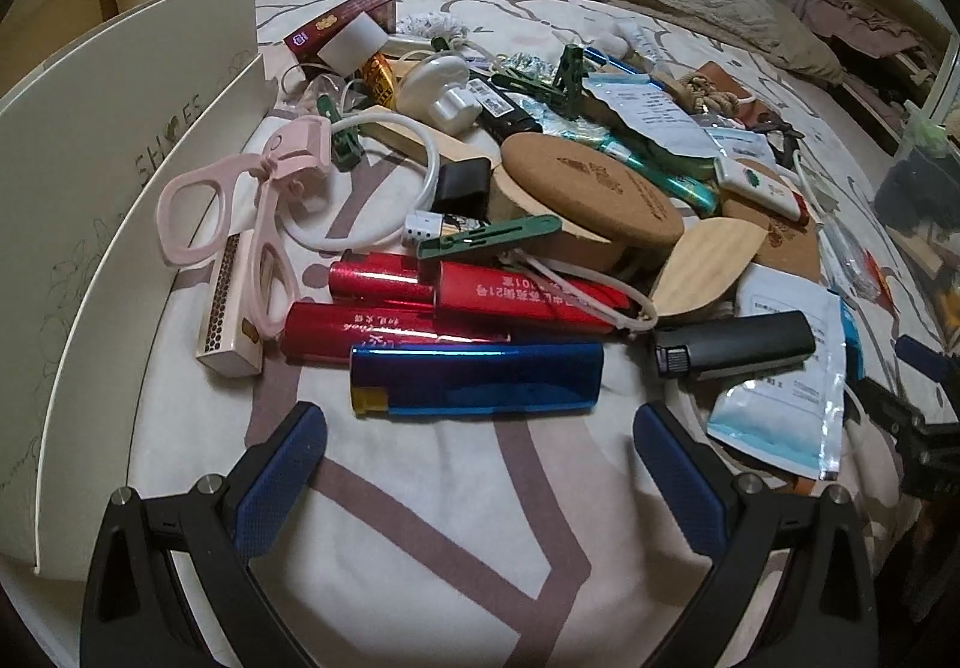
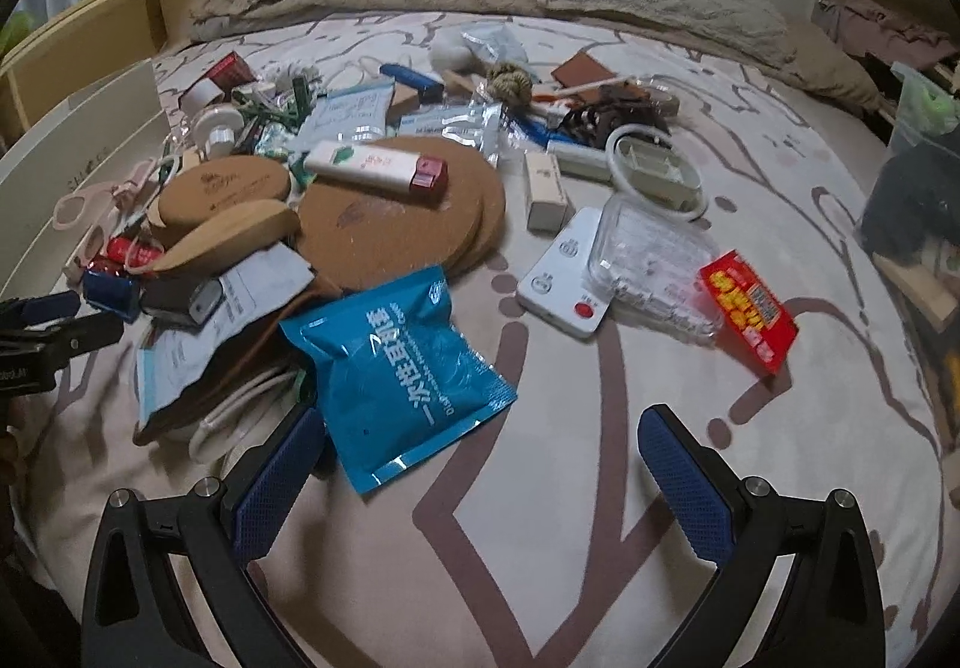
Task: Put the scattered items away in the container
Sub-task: 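Close the left tool on the blue lighter while the right tool approaches the blue packet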
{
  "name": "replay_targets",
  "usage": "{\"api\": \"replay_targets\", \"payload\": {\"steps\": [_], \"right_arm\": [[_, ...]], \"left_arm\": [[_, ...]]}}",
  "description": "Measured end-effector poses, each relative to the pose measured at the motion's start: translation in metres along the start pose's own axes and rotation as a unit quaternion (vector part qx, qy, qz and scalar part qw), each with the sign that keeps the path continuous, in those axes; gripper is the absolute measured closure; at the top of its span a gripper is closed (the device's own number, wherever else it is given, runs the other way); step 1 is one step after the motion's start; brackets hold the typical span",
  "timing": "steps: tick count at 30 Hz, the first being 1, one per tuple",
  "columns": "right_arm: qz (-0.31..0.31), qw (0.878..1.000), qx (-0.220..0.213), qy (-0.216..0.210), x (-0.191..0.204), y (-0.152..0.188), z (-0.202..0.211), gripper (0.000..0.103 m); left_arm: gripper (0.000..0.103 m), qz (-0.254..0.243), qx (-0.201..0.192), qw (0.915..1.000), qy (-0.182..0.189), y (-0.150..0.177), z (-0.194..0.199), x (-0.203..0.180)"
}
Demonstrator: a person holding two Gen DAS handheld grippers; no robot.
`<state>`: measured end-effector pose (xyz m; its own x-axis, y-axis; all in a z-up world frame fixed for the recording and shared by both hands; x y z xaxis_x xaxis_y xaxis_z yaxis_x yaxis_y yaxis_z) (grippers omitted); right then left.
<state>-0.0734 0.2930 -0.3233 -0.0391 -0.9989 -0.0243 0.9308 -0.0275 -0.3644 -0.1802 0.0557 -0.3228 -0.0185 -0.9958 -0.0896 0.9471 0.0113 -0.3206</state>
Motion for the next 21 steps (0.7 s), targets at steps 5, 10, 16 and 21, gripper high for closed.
{"api": "replay_targets", "payload": {"steps": [5, 10, 16, 21], "right_arm": [[-0.029, 1.000, 0.006, 0.011, -0.014, 0.002, -0.007, 0.000], [-0.046, 0.999, 0.005, 0.007, -0.023, 0.004, -0.012, 0.000], [-0.030, 0.999, -0.017, 0.009, -0.016, 0.002, -0.016, 0.000], [-0.032, 0.999, -0.022, 0.003, -0.016, 0.000, -0.017, 0.000]], "left_arm": [[0.000, 0.008, -0.012, 0.9998, -0.012, -0.003, -0.003, 0.001], [0.000, 0.014, -0.030, 0.9989, -0.035, -0.006, -0.008, 0.001], [0.000, 0.013, -0.037, 0.9981, -0.049, -0.010, -0.011, 0.001], [0.000, 0.016, -0.037, 0.9982, -0.045, -0.010, -0.011, 0.002]]}}
Point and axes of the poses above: each gripper's, at about its wrist camera, not at the fingertips, and z roughly against the way its jaws point, x to its left, y to its underside, the point moved 9 cm from there along -z, roughly the way its jaws point, and after that the axes turned 14 degrees about x, right-handed, at the moved point
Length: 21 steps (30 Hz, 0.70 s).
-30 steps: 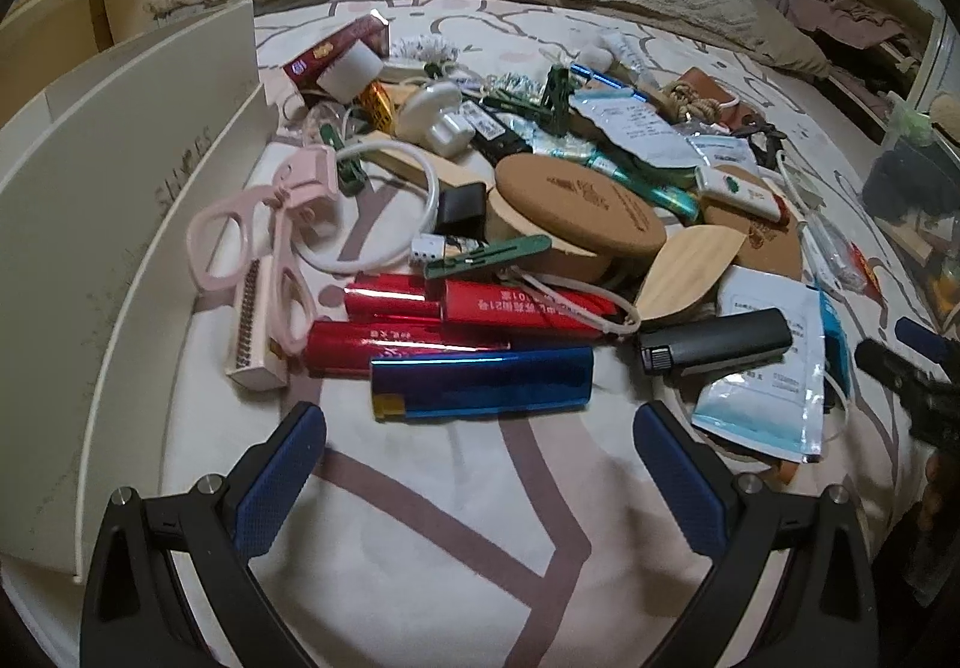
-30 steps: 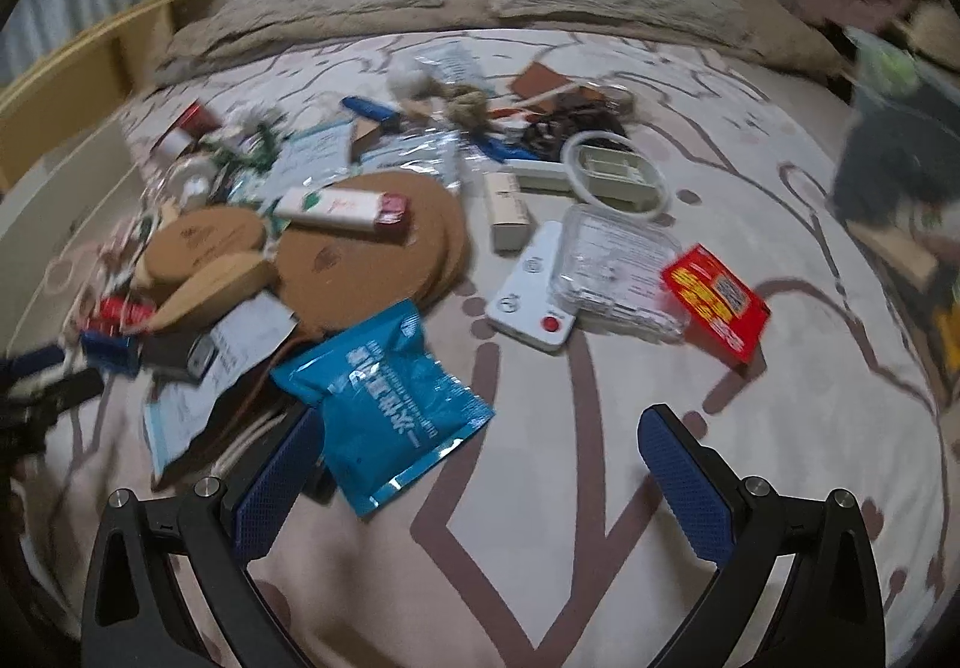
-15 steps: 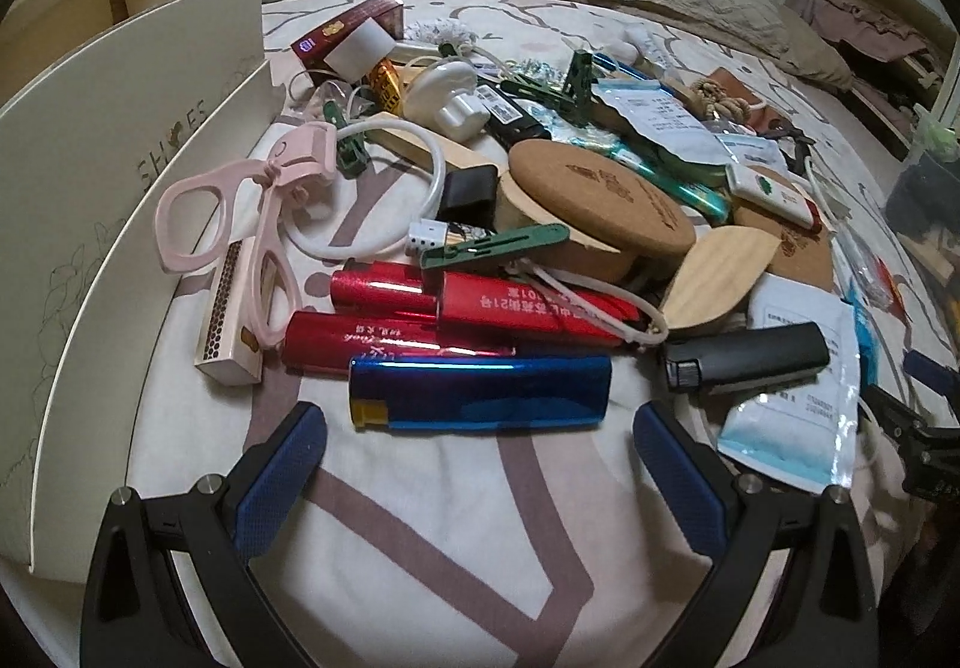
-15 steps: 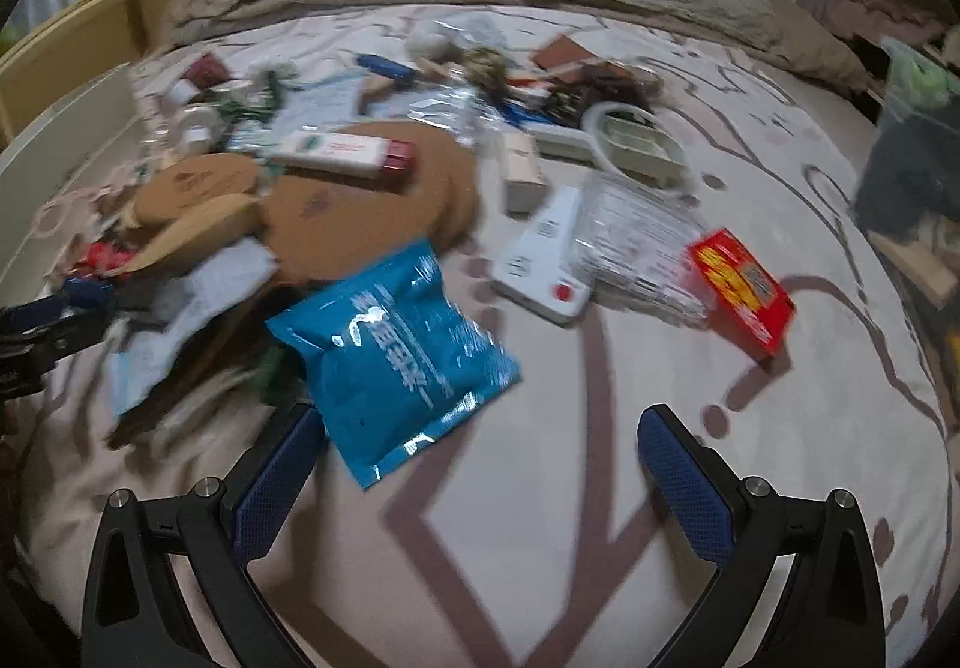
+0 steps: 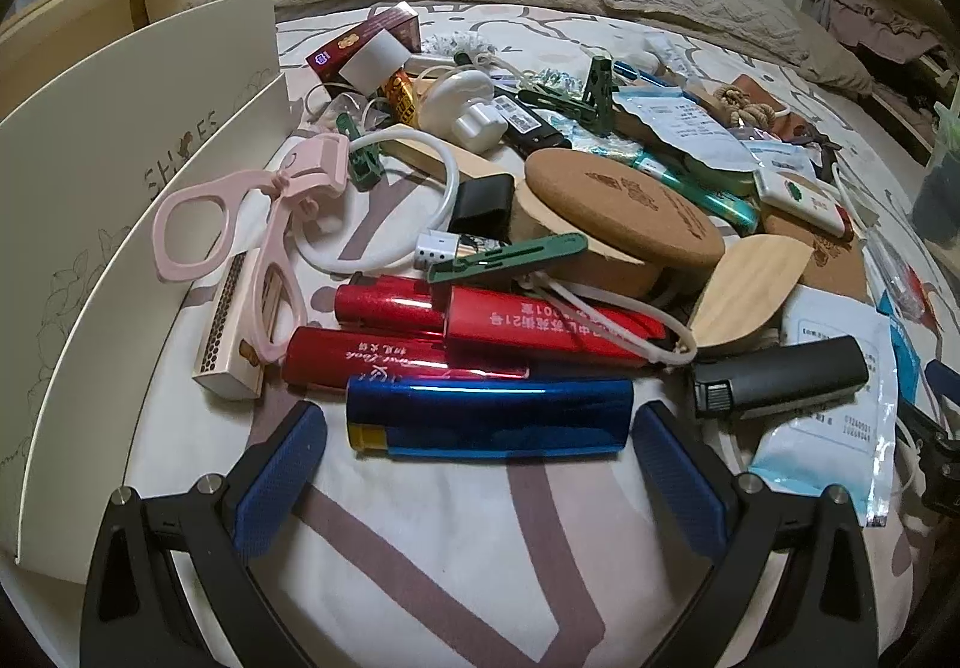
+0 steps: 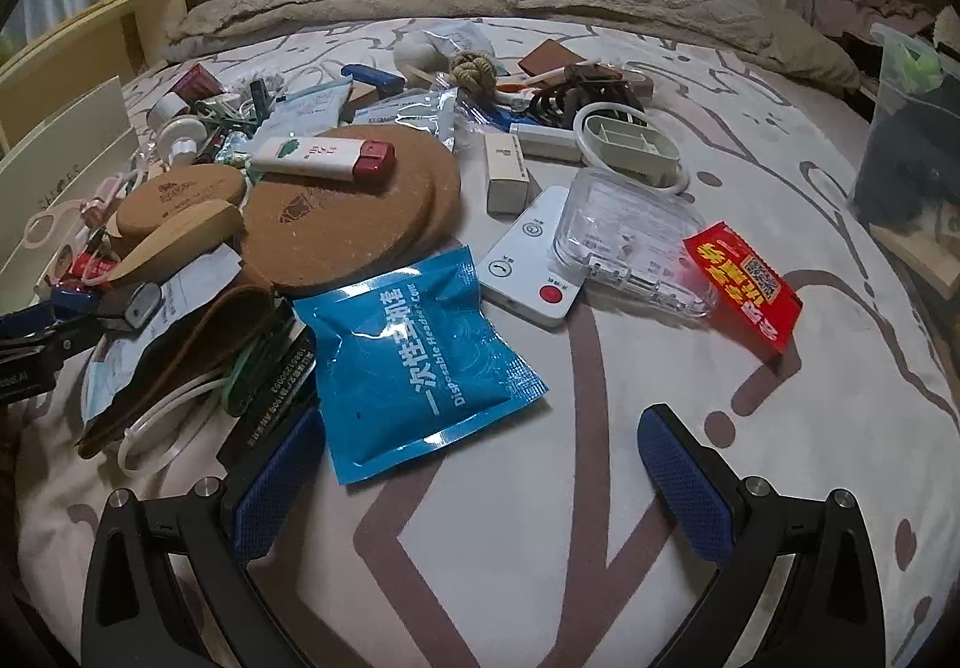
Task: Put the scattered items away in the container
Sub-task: 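Close the left tool on the blue lighter while the right tool approaches the blue packet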
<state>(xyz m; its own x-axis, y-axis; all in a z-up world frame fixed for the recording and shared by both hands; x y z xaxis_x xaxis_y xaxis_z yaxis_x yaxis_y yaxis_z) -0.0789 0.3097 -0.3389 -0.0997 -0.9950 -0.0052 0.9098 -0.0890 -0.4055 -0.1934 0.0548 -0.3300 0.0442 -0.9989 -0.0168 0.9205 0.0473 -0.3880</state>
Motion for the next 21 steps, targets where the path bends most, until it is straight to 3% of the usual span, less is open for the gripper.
{"api": "replay_targets", "payload": {"steps": [8, 21], "right_arm": [[0.012, 1.000, -0.016, -0.018, 0.004, -0.008, 0.001, 0.000], [0.009, 1.000, 0.000, -0.008, 0.005, -0.021, -0.011, 0.000]], "left_arm": [[0.005, 0.011, -0.002, 0.9999, 0.011, 0.000, 0.000, 0.003], [0.009, 0.012, -0.003, 0.9992, 0.038, 0.000, 0.000, 0.004]]}}
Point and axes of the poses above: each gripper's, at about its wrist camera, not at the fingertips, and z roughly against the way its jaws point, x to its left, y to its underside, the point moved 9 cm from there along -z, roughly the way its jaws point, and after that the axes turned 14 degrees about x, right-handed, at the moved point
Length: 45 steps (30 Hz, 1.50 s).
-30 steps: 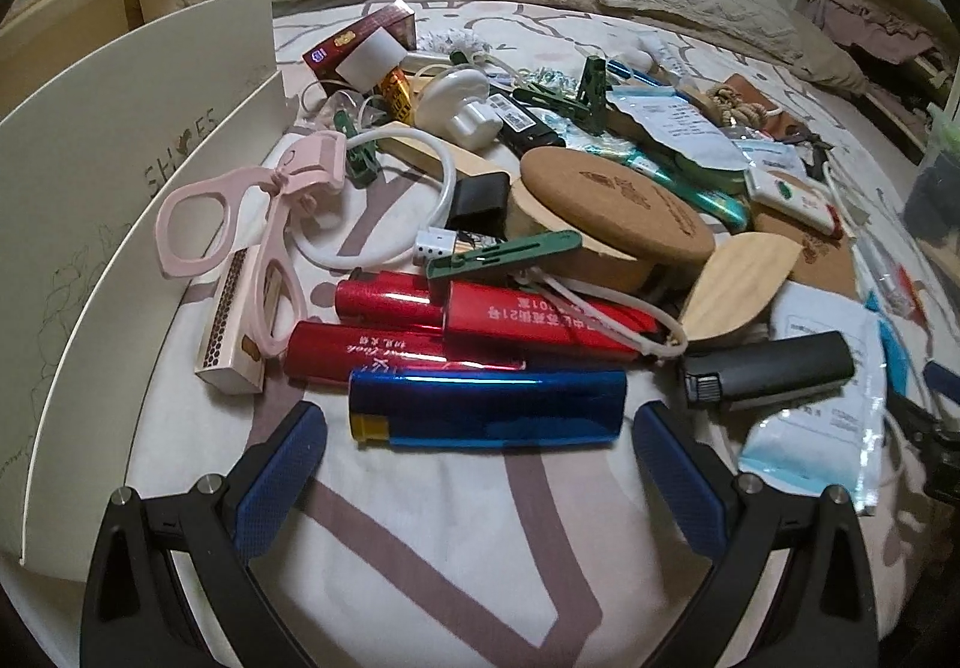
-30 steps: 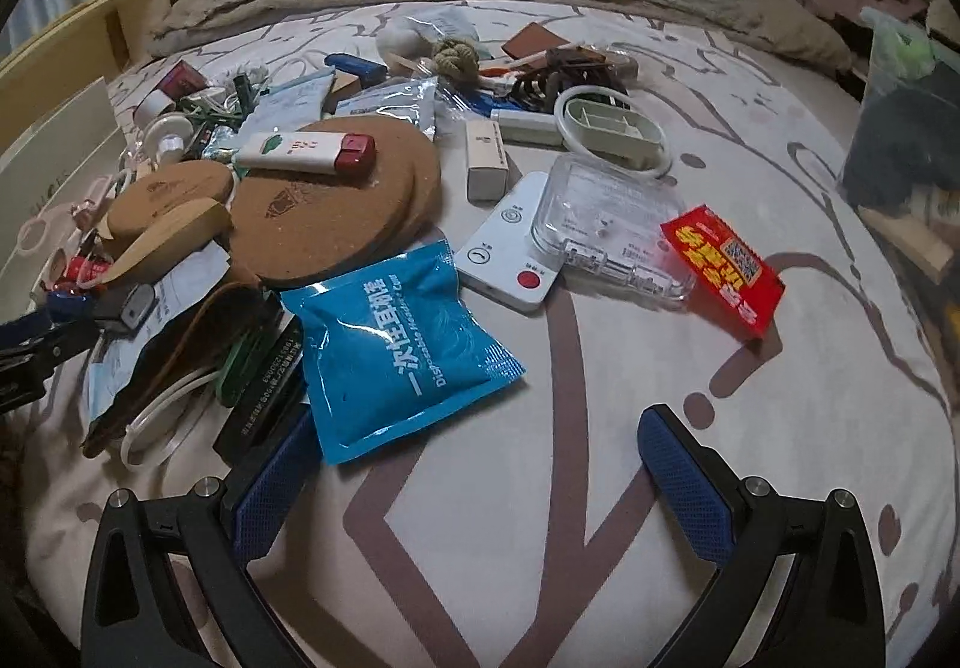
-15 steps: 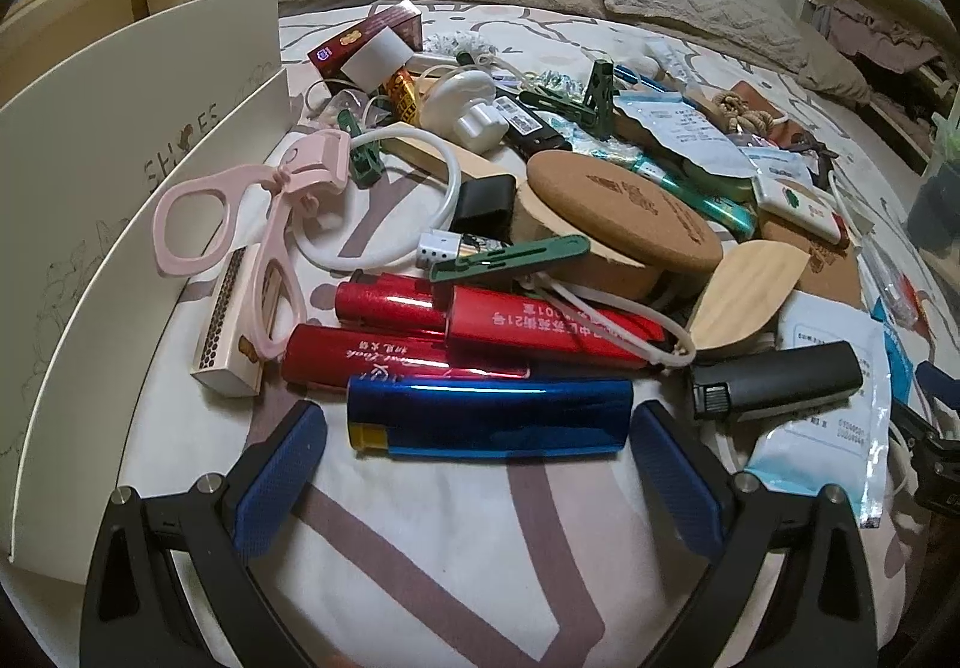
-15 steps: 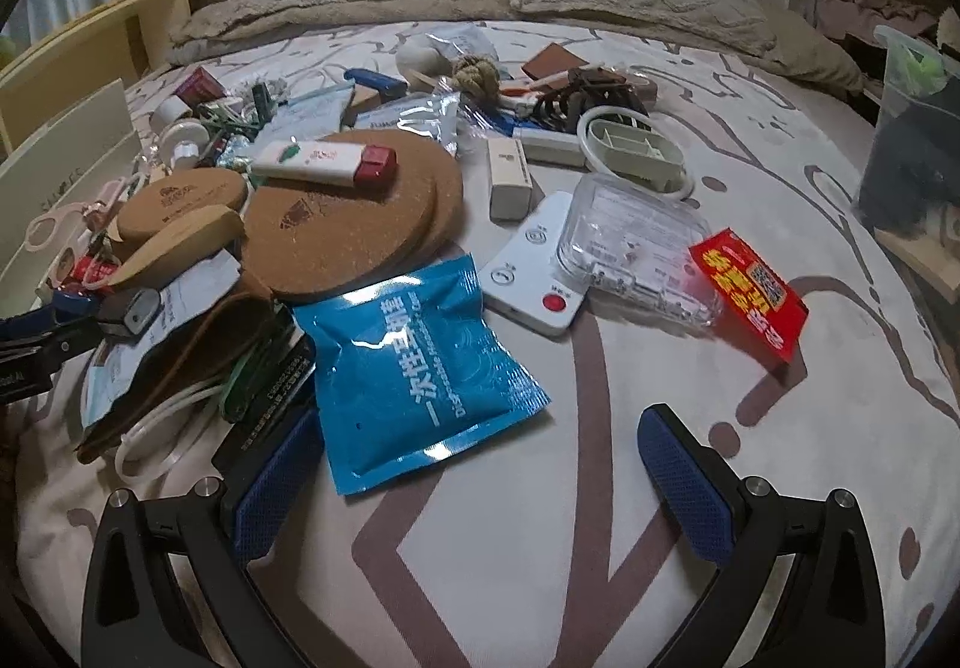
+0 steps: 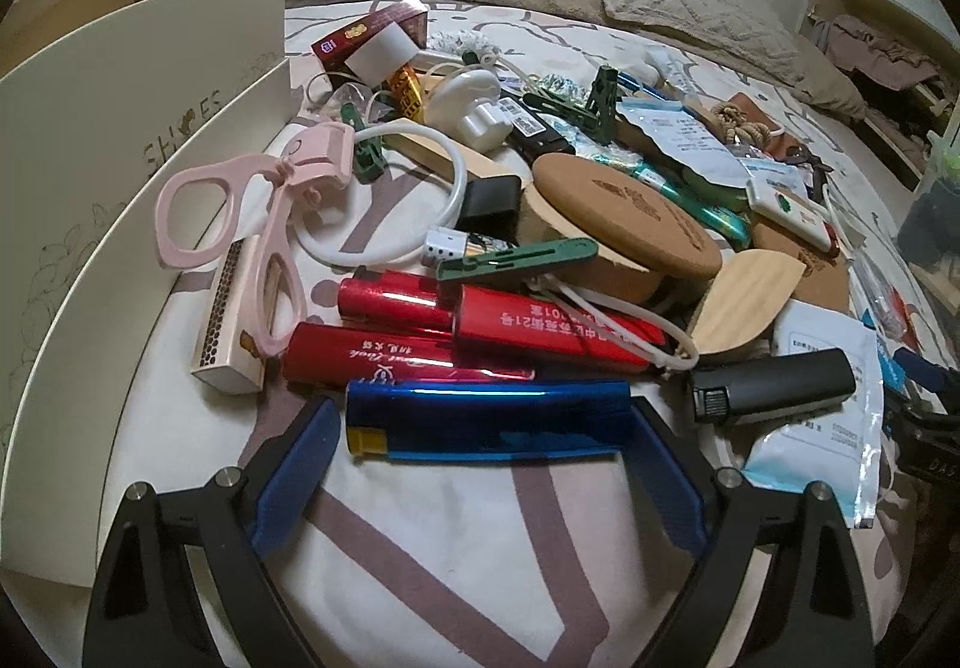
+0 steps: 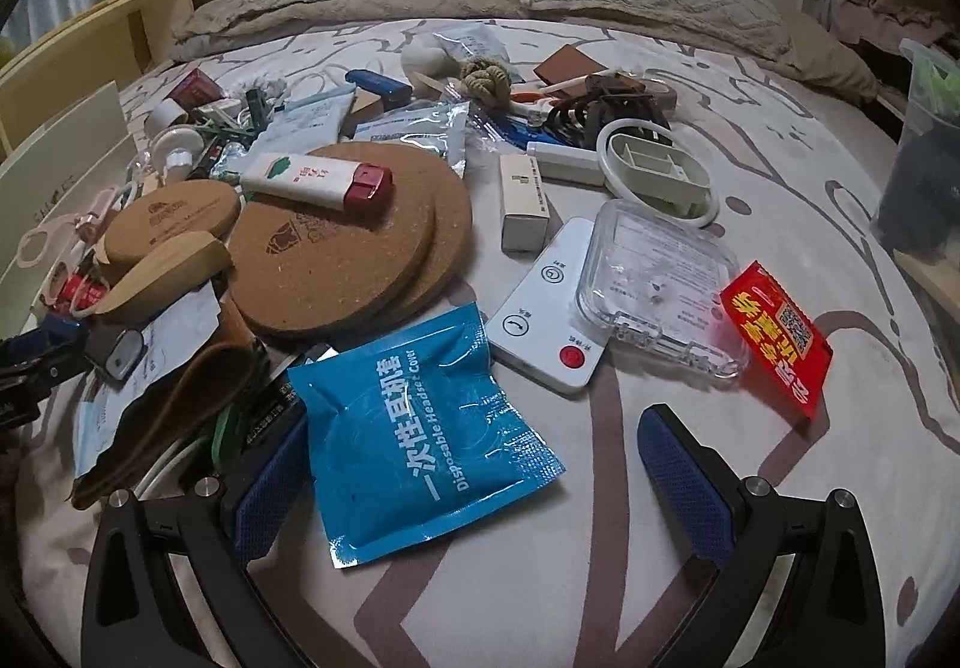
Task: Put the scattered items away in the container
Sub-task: 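Close the left tool on the blue lighter while the right tool approaches the blue packet, then close the right tool on the blue packet while the left tool holds the lighter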
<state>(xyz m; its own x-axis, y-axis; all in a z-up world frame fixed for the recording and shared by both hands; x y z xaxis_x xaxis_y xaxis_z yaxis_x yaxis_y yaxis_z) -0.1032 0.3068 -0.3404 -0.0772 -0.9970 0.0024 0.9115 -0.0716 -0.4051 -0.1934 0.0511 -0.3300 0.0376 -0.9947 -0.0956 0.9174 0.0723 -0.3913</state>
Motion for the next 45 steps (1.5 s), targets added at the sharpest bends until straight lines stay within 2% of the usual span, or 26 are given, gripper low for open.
{"api": "replay_targets", "payload": {"steps": [5, 7, 10, 13, 17, 23, 29, 31, 32, 33, 40, 45], "right_arm": [[-0.001, 1.000, -0.017, 0.022, 0.003, 0.001, 0.003, 0.002], [0.020, 0.999, -0.033, 0.030, 0.011, 0.002, 0.008, 0.017], [0.043, 0.997, -0.045, 0.047, 0.020, 0.001, 0.011, 0.030], [0.059, 0.995, -0.053, 0.057, 0.026, 0.001, 0.013, 0.038], [0.062, 0.995, -0.055, 0.052, 0.027, 0.000, 0.013, 0.041], [0.046, 0.997, -0.050, 0.021, 0.024, 0.001, 0.012, 0.041], [0.035, 0.998, -0.056, 0.020, 0.023, 0.003, 0.015, 0.041], [0.028, 0.998, -0.060, 0.023, 0.020, 0.003, 0.017, 0.043], [0.024, 0.997, -0.063, 0.025, 0.018, 0.003, 0.018, 0.049], [0.020, 0.997, -0.064, 0.027, 0.017, 0.004, 0.019, 0.066], [0.010, 0.997, -0.071, 0.027, 0.015, 0.005, 0.023, 0.066], [-0.014, 0.997, -0.074, -0.014, 0.009, 0.007, 0.026, 0.067]], "left_arm": [[0.019, 0.002, -0.012, 0.9999, 0.001, 0.001, 0.003, 0.001], [0.019, 0.001, -0.014, 0.9999, 0.001, 0.001, 0.004, 0.001], [0.019, -0.002, -0.017, 0.9999, -0.001, 0.001, 0.005, 0.000], [0.019, -0.006, -0.020, 0.9998, 0.000, 0.002, 0.006, -0.001], [0.019, -0.009, -0.021, 0.9997, 0.000, 0.003, 0.007, -0.002], [0.019, -0.010, -0.023, 0.9997, 0.003, 0.003, 0.008, -0.003], [0.019, -0.017, -0.020, 0.9997, -0.003, 0.004, 0.009, -0.005], [0.019, -0.016, -0.020, 0.9997, -0.002, 0.004, 0.010, -0.005], [0.019, -0.015, -0.020, 0.9997, -0.001, 0.005, 0.010, -0.004], [0.019, -0.015, -0.019, 0.9997, 0.000, 0.005, 0.010, -0.004], [0.019, -0.018, -0.018, 0.9997, -0.002, 0.007, 0.013, -0.003], [0.019, -0.014, -0.019, 0.9997, 0.001, 0.007, 0.016, -0.002]]}}
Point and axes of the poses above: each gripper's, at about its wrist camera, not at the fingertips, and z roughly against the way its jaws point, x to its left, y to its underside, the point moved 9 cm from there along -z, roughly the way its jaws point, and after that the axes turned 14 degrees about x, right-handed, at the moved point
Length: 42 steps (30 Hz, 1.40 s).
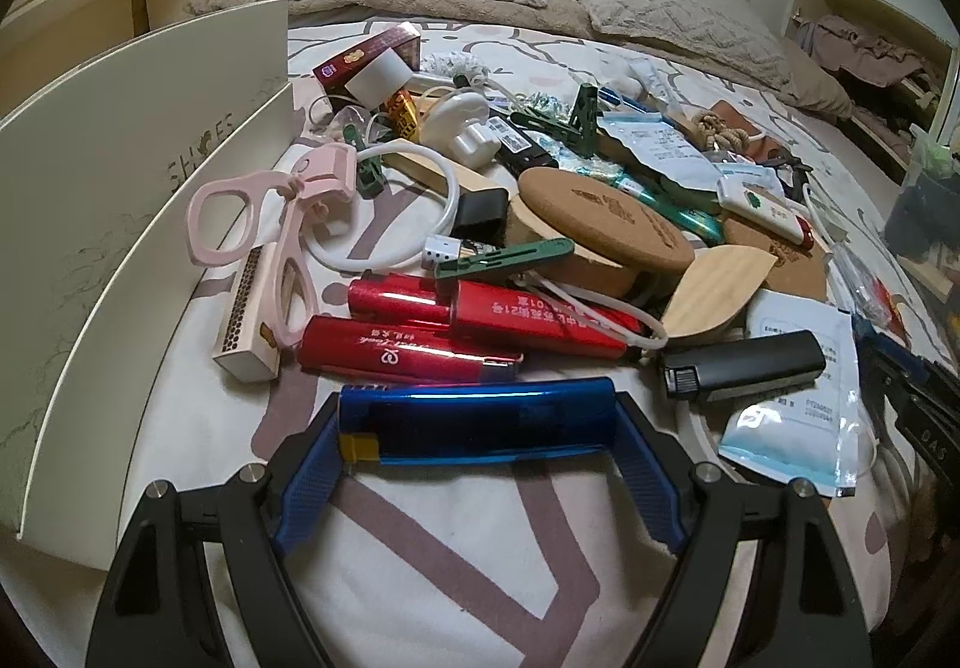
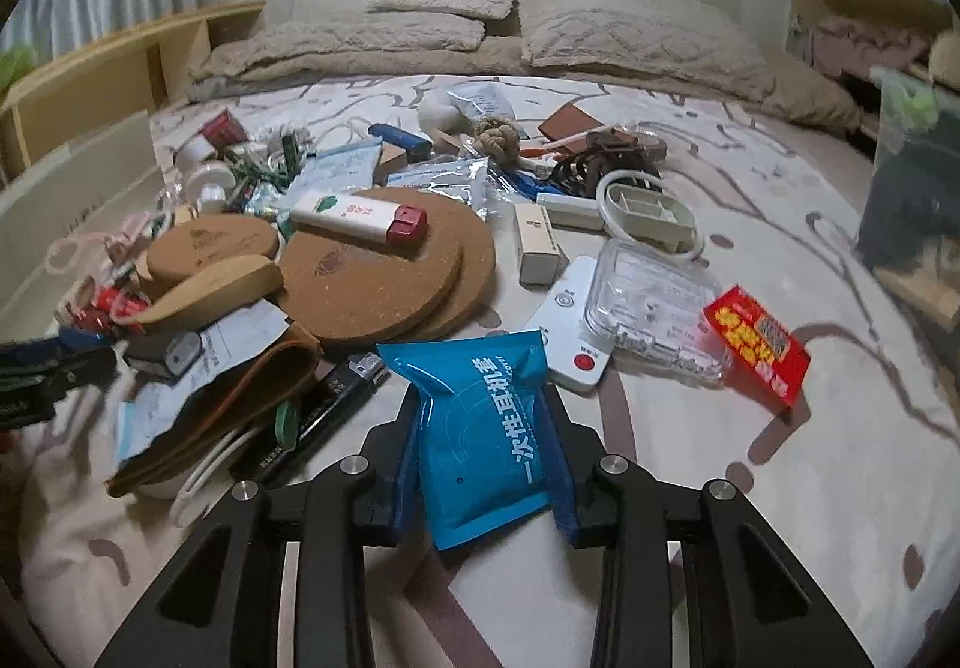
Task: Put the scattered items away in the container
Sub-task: 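Close the right tool on the blue packet while the left tool holds the lighter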
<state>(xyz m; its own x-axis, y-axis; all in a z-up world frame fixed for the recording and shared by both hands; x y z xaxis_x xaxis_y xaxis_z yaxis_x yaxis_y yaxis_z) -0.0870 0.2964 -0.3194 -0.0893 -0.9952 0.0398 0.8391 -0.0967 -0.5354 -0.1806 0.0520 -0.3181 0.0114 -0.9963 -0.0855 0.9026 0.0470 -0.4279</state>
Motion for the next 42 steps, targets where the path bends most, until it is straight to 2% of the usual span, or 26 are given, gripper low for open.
{"api": "replay_targets", "payload": {"steps": [3, 5, 6, 7, 15, 19, 25, 29, 31, 33, 37, 42], "right_arm": [[-0.005, 1.000, 0.007, -0.023, 0.000, 0.001, -0.002, 0.065], [-0.004, 0.998, 0.006, -0.057, 0.004, 0.001, -0.001, 0.045], [-0.005, 0.998, 0.007, -0.067, 0.006, 0.002, -0.001, 0.021], [-0.008, 0.997, 0.010, -0.071, 0.006, 0.003, -0.001, 0.007], [0.020, 0.995, 0.049, -0.079, 0.002, -0.002, -0.001, 0.007], [0.009, 0.990, 0.078, -0.114, -0.008, -0.004, -0.009, 0.007], [-0.017, 0.983, 0.080, -0.167, -0.015, -0.004, -0.008, 0.007], [0.003, 0.987, 0.079, -0.138, -0.009, -0.005, -0.013, 0.008], [0.012, 0.990, 0.078, -0.116, -0.007, -0.004, -0.016, 0.017], [0.017, 0.992, 0.076, -0.098, -0.007, -0.003, -0.016, 0.022], [0.009, 0.993, 0.072, -0.097, -0.010, -0.002, -0.016, 0.034], [0.004, 0.993, 0.064, -0.100, -0.007, 0.000, -0.012, 0.043]], "left_arm": [[0.019, 0.001, 0.000, 1.0000, 0.001, 0.000, 0.001, 0.000], [0.019, 0.000, 0.000, 1.0000, 0.001, 0.000, 0.001, 0.000], [0.019, -0.001, 0.001, 1.0000, 0.002, 0.000, 0.001, 0.000], [0.019, -0.001, 0.001, 1.0000, 0.002, 0.000, 0.001, 0.000], [0.019, 0.001, 0.001, 1.0000, 0.005, 0.001, 0.001, 0.001], [0.019, 0.000, 0.002, 1.0000, 0.006, 0.001, 0.000, 0.002], [0.019, -0.008, 0.002, 1.0000, -0.001, 0.001, -0.001, 0.002], [0.019, -0.011, 0.001, 0.9999, -0.004, 0.001, -0.002, 0.002], [0.019, -0.012, 0.001, 0.9999, -0.003, 0.001, -0.002, 0.002], [0.019, -0.012, 0.001, 0.9999, -0.004, 0.001, -0.002, 0.001], [0.019, -0.013, 0.002, 0.9999, -0.003, 0.001, -0.002, 0.001], [0.019, -0.014, 0.001, 0.9999, -0.003, 0.001, -0.002, 0.001]]}}
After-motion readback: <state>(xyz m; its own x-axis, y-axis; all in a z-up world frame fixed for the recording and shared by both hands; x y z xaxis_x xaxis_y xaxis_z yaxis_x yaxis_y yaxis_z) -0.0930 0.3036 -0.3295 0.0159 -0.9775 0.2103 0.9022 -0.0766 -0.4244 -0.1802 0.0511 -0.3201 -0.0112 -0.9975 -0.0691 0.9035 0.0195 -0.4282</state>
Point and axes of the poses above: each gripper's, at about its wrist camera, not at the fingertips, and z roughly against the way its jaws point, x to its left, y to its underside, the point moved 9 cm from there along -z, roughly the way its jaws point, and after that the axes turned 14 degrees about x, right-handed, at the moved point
